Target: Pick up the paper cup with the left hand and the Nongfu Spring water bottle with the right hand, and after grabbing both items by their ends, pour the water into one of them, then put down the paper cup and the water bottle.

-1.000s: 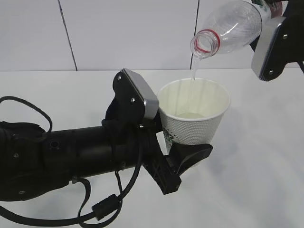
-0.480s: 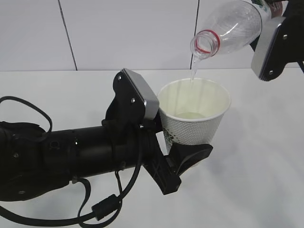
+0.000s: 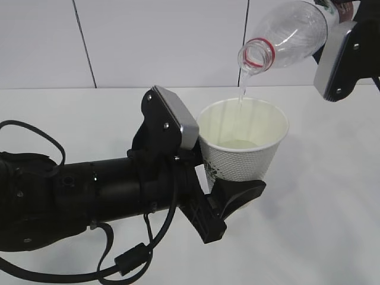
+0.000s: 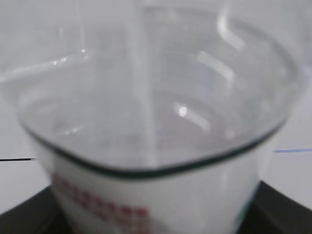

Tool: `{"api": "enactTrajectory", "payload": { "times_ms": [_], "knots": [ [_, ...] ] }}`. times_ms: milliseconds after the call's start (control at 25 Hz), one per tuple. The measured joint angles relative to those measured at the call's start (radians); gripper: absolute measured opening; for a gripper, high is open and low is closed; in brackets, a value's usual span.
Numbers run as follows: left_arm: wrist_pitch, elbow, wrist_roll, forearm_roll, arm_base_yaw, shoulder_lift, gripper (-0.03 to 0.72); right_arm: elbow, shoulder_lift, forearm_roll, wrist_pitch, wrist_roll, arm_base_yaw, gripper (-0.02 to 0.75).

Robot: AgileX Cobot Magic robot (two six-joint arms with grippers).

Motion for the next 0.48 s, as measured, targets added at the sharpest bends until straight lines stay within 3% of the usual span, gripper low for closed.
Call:
{"api": "enactTrajectory", "payload": {
  "times_ms": [480],
  "knots": [
    [0.001,0.0,0.0,0.0,0.0,0.0,0.552,0.0,0.0,0.0,-0.002,-0.01,0.0,0.503]
  ]
}}
